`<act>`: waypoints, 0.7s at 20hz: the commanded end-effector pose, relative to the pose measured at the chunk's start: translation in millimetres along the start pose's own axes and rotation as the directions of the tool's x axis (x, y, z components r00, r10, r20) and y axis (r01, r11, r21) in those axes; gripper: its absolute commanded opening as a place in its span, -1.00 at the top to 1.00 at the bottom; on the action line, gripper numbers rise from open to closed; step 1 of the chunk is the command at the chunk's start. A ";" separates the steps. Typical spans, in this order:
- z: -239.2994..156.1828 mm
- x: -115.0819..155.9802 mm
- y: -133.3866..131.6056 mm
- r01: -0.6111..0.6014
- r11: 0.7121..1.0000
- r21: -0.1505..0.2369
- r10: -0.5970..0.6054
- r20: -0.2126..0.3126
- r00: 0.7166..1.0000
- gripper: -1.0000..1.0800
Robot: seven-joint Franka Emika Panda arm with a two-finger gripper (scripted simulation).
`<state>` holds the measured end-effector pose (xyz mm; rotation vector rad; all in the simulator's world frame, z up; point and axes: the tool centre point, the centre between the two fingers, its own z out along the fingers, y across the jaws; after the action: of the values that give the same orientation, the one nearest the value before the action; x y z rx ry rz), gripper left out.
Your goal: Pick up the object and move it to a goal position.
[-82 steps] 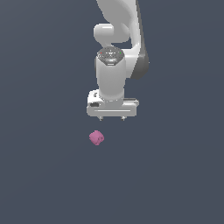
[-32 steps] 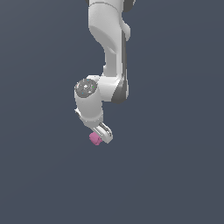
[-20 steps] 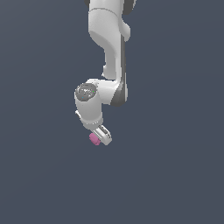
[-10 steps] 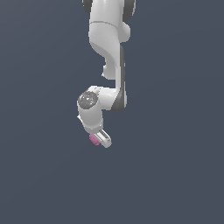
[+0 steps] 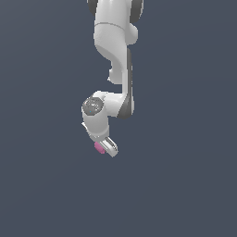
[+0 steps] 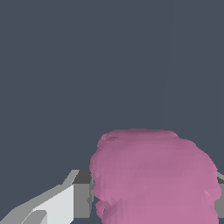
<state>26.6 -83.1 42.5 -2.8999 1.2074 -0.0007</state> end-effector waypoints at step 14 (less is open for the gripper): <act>-3.3 -12.3 27.8 0.000 1.000 0.000 0.000 0.000 1.000 1.00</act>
<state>4.1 -91.4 44.9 -2.9003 1.2066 0.0001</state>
